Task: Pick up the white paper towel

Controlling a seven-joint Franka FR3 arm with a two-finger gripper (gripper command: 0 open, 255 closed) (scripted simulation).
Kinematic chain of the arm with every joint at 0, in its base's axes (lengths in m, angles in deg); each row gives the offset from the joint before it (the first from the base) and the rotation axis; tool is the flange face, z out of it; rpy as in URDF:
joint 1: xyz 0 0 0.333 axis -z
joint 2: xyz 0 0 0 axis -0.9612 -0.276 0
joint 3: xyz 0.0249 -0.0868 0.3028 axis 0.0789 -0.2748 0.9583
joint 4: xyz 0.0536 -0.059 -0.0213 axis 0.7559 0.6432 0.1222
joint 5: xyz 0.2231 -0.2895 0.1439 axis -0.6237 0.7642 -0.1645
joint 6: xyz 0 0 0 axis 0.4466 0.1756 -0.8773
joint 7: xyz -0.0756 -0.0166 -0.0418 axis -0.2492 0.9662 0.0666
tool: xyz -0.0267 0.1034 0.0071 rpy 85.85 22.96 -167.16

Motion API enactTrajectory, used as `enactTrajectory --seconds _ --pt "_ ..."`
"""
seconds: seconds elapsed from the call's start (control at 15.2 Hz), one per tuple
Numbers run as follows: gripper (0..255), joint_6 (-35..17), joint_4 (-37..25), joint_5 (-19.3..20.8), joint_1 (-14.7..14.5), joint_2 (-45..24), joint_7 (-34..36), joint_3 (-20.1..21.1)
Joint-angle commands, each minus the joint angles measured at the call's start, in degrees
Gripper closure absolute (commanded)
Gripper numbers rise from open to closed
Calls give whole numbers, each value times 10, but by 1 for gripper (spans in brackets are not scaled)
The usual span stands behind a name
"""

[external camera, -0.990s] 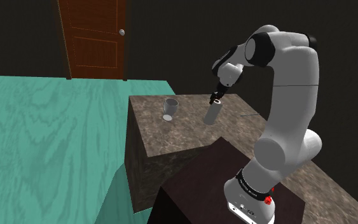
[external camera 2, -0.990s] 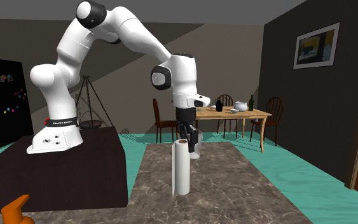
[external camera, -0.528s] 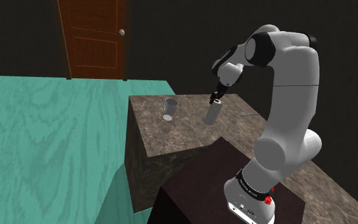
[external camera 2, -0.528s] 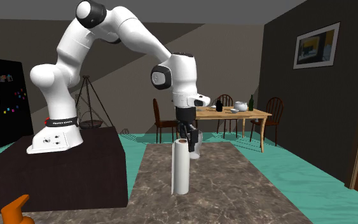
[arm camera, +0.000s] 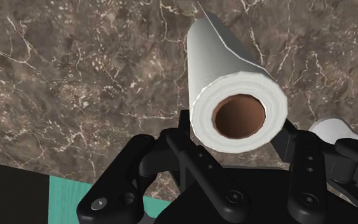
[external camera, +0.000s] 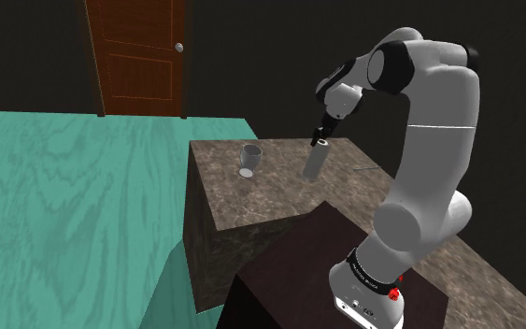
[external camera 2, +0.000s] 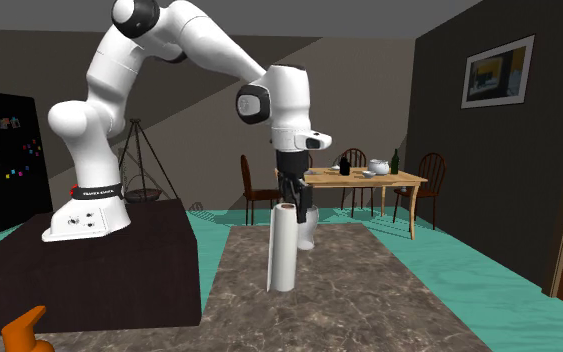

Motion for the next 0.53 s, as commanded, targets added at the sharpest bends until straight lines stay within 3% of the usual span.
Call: enactTrajectory --seconds 0.0,0.46 --pt "255 11 1 9 -4 12 6 -6" --pt "255 38 -5 28 -12 37 20 -17"
